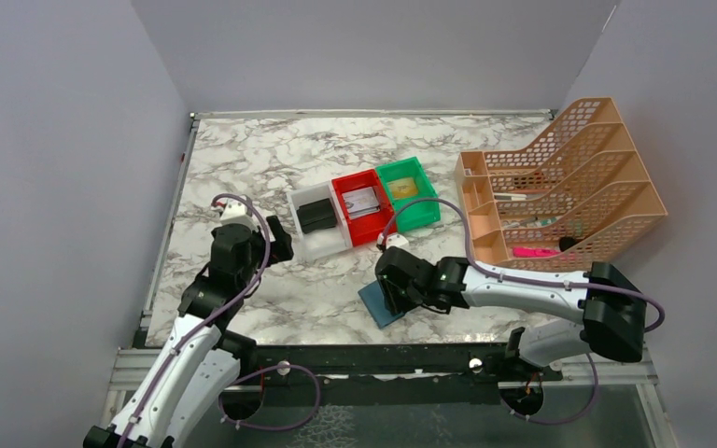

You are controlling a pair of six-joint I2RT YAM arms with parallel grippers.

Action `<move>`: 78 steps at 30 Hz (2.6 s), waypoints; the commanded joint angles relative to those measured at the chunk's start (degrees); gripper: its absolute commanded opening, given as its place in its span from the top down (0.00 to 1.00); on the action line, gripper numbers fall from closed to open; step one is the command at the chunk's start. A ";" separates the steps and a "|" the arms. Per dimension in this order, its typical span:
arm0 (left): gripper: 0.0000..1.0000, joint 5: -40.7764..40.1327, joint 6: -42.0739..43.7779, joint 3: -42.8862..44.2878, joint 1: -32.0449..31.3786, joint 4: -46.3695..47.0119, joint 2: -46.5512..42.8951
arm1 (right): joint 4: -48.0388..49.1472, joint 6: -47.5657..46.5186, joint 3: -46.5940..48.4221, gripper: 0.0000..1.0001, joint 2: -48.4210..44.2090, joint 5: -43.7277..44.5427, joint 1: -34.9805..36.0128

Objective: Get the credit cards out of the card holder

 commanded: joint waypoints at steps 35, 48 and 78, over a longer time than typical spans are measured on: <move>0.28 26.10 3.24 2.73 -0.17 4.68 15.25 | 2.01 11.27 -0.34 0.95 14.92 12.68 0.24; 0.26 37.90 -9.20 -3.75 -5.94 12.95 12.54 | 21.75 20.56 -9.18 0.99 -3.44 -1.70 0.25; 0.23 8.26 -22.78 8.31 -43.17 9.74 35.26 | 31.13 35.00 -29.82 0.96 -30.21 -1.44 -0.02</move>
